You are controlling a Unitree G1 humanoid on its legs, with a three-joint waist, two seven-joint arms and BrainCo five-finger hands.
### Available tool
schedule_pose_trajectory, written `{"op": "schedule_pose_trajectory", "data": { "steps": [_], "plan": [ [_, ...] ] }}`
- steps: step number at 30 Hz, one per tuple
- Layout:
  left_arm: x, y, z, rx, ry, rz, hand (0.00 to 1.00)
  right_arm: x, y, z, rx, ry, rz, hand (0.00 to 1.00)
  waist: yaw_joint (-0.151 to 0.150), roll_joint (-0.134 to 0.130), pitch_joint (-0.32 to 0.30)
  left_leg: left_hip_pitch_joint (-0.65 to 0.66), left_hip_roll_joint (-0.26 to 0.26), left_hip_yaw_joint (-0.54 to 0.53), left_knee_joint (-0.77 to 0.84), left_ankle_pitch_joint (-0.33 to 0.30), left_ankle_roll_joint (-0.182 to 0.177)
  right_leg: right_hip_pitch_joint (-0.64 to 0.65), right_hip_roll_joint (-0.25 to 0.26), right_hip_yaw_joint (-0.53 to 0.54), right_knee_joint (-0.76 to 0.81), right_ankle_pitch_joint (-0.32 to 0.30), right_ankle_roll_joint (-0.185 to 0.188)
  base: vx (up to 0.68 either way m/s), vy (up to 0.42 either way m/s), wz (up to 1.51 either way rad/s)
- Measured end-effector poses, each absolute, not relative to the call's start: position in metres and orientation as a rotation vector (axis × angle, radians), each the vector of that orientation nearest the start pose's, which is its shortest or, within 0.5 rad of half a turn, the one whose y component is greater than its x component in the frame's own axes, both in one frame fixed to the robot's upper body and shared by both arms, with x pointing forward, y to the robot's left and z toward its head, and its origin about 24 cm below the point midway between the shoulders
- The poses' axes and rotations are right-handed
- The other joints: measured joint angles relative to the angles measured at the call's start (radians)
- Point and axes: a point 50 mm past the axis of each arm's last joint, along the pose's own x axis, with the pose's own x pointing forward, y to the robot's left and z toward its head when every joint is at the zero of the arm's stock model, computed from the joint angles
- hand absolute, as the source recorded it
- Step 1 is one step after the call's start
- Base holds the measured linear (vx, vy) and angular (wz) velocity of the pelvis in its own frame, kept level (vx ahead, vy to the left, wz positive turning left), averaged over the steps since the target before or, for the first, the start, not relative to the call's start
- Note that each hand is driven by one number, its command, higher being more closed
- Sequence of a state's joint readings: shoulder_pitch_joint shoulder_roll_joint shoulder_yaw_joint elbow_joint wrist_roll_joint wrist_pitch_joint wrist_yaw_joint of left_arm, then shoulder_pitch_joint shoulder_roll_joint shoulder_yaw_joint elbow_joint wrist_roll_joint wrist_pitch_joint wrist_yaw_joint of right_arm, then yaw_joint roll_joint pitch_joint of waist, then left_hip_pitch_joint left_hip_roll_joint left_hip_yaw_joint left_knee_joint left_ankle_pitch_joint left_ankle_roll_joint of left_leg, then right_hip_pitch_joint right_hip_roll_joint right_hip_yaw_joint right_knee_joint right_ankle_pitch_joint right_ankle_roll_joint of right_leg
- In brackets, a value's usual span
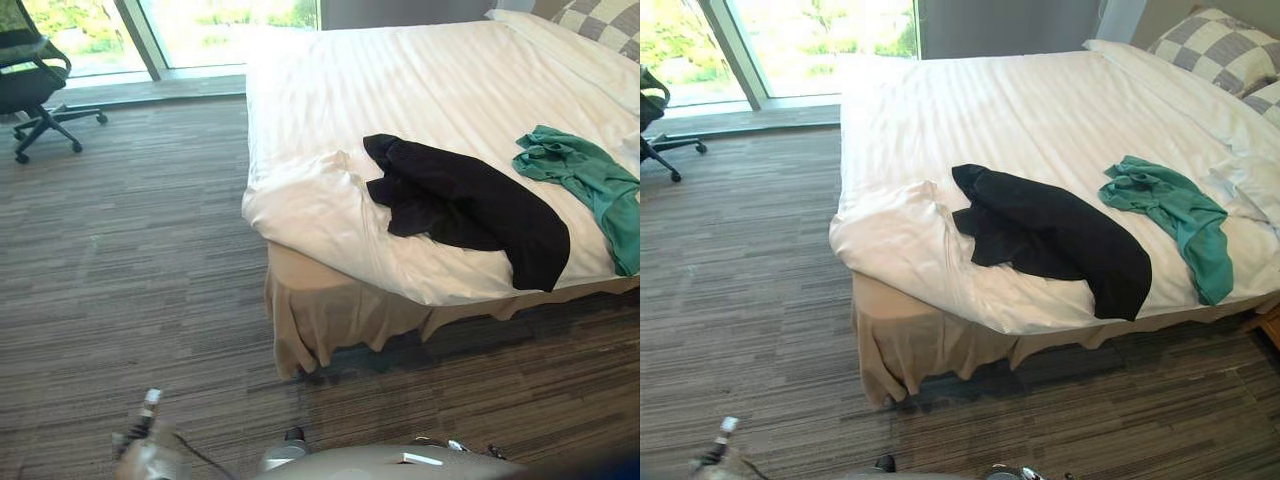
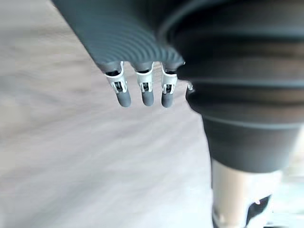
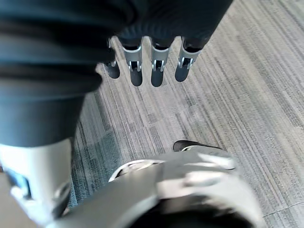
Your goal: Tidy the bed and pick cloth on bed and put in laundry
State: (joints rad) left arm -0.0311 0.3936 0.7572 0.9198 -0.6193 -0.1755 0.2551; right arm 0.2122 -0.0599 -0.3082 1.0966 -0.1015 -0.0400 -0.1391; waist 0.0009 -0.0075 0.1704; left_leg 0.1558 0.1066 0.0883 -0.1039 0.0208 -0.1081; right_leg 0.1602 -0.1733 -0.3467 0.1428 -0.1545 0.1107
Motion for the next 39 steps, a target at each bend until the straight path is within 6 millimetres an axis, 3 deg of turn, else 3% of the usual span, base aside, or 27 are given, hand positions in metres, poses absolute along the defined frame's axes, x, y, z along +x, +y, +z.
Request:
{"op": "schedule_pose_trajectory", "data": {
  "steps": [2, 3, 4, 5, 6, 7, 10, 12, 15, 24, 29, 32, 35, 39],
  "plan": [
    [0.138, 0.423, 0.005, -0.320, 0.064, 1.281, 0.00, 0.019, -0.219, -0.166, -0.066, 1.247, -0.445, 0.00, 0.012, -0.001, -0.001, -0.037, 0.006, 0.049, 0.001, -0.019, 0.002, -0.066, -0.011, 0.015, 0.047, -0.012, -0.009, -0.09, 0.037, -0.08],
    [0.152, 0.429, 0.044, -0.212, -0.081, 1.244, 0.00, 0.021, -0.219, -0.165, -0.064, 1.228, -0.443, 0.00, 0.013, -0.007, -0.002, -0.085, 0.016, 0.111, 0.015, -0.018, 0.003, -0.127, -0.024, 0.021, 0.086, -0.015, -0.009, -0.07, 0.034, 0.02],
    [0.161, 0.428, 0.064, -0.153, -0.150, 1.215, 0.00, 0.023, -0.218, -0.164, -0.061, 1.215, -0.439, 0.00, 0.012, -0.016, 0.001, -0.115, 0.021, 0.140, 0.042, -0.017, 0.004, -0.156, -0.034, 0.021, 0.111, -0.017, -0.011, -0.06, 0.018, 0.12],
    [0.177, 0.422, 0.102, -0.037, -0.283, 1.155, 0.00, 0.030, -0.219, -0.162, -0.061, 1.184, -0.435, 0.00, 0.013, -0.026, 0.034, -0.170, 0.031, 0.167, 0.125, -0.031, 0.011, -0.195, -0.049, 0.032, 0.164, -0.026, -0.021, -0.05, 0.014, 0.10],
    [0.184, 0.416, 0.117, 0.028, -0.329, 1.120, 0.00, 0.033, -0.218, -0.161, -0.060, 1.171, -0.431, 0.00, 0.015, -0.025, 0.044, -0.204, 0.033, 0.166, 0.174, -0.042, 0.013, -0.219, -0.056, 0.039, 0.191, -0.028, -0.025, -0.09, 0.043, 0.20],
    [0.203, 0.393, 0.148, 0.180, -0.436, 1.022, 0.00, 0.039, -0.220, -0.159, -0.052, 1.138, -0.437, 0.00, 0.011, -0.018, 0.050, -0.301, 0.046, 0.158, 0.306, -0.093, 0.019, -0.279, -0.067, 0.066, 0.257, -0.039, -0.031, -0.07, 0.050, 0.19],
    [0.224, 0.350, 0.186, 0.339, -0.609, 0.872, 0.00, 0.058, -0.222, -0.152, -0.038, 1.050, -0.441, 0.00, 0.010, -0.017, 0.074, -0.404, 0.084, 0.160, 0.482, -0.185, 0.021, -0.338, -0.072, 0.090, 0.325, -0.081, -0.019, -0.04, 0.038, -0.04],
    [0.233, 0.329, 0.203, 0.414, -0.688, 0.820, 0.00, 0.074, -0.221, -0.148, -0.029, 0.989, -0.433, 0.00, 0.016, -0.015, 0.075, -0.478, 0.116, 0.177, 0.553, -0.226, 0.019, -0.413, -0.066, 0.113, 0.361, -0.088, -0.021, -0.09, 0.043, -0.30],
    [0.257, 0.292, 0.228, 0.505, -0.790, 0.713, 0.00, 0.092, -0.219, -0.141, -0.028, 0.920, -0.414, 0.00, 0.009, -0.014, 0.118, -0.532, 0.170, 0.247, 0.621, -0.235, 0.023, -0.475, -0.061, 0.133, 0.398, -0.093, -0.016, -0.06, 0.008, -0.16],
    [0.295, 0.213, 0.308, 0.819, -1.056, 0.539, 0.00, 0.115, -0.224, -0.128, 0.006, 0.811, -0.455, 0.00, 0.005, -0.017, 0.165, -0.615, 0.192, 0.276, 0.671, -0.233, 0.028, -0.586, -0.046, 0.173, 0.427, -0.093, -0.016, -0.01, -0.003, -0.11],
    [0.314, 0.197, 0.334, 0.957, -1.058, 0.506, 0.00, 0.122, -0.228, -0.120, 0.038, 0.747, -0.497, 0.00, -0.006, -0.017, 0.197, -0.634, 0.205, 0.292, 0.662, -0.227, 0.027, -0.625, -0.035, 0.191, 0.416, -0.077, -0.018, -0.01, -0.017, -0.15],
    [0.324, 0.178, 0.364, 1.034, -1.090, 0.468, 0.00, 0.128, -0.224, -0.116, 0.070, 0.714, -0.503, 0.00, -0.015, -0.017, 0.228, -0.657, 0.196, 0.299, 0.633, -0.200, 0.034, -0.653, -0.034, 0.193, 0.388, -0.053, -0.017, 0.00, 0.000, 0.00],
    [0.334, 0.177, 0.378, 1.103, -1.040, 0.441, 0.00, 0.134, -0.223, -0.112, 0.092, 0.683, -0.508, 0.00, -0.017, -0.017, 0.254, -0.664, 0.190, 0.317, 0.606, -0.183, 0.039, -0.671, -0.033, 0.198, 0.365, -0.030, -0.014, 0.03, 0.005, -0.08],
    [0.357, 0.193, 0.374, 1.163, -0.847, 0.415, 0.00, 0.144, -0.218, -0.108, 0.146, 0.649, -0.510, 0.00, -0.033, -0.020, 0.270, -0.669, 0.192, 0.327, 0.588, -0.176, 0.040, -0.679, -0.019, 0.198, 0.332, 0.003, -0.017, 0.02, 0.027, -0.11]
  ]
}}
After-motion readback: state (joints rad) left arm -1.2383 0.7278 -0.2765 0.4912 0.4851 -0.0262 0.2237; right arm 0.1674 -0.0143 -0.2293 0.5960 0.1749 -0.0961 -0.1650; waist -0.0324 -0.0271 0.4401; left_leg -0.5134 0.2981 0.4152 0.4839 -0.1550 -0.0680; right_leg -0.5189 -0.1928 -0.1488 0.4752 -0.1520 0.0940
